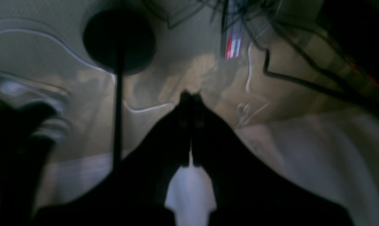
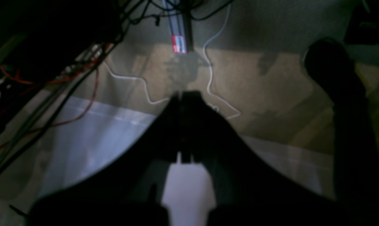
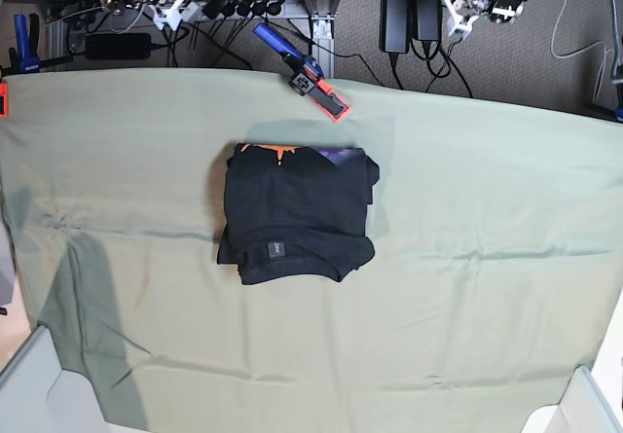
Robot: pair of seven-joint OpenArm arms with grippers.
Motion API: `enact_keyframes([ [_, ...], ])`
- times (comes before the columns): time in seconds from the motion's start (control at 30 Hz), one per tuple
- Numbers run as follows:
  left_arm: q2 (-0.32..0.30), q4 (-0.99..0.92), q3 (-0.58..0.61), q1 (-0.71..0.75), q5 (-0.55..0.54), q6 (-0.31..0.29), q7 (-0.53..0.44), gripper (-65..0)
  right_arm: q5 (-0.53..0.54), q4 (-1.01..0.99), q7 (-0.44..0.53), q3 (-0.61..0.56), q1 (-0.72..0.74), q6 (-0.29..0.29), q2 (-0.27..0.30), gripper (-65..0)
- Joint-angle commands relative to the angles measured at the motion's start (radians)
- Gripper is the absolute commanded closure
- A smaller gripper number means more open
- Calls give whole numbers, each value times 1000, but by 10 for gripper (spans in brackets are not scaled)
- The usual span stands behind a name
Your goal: Fold the T-shirt properly
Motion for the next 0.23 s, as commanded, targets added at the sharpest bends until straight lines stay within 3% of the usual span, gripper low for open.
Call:
enact_keyframes([
  [0.0, -1, 4, 14, -10, -5, 17, 10, 0, -5, 5, -8, 3, 10, 45, 17, 0],
  [0.2, 36, 11, 28, -28, -6, 17, 0, 0, -3, 25, 40, 3, 24, 45, 14, 0],
])
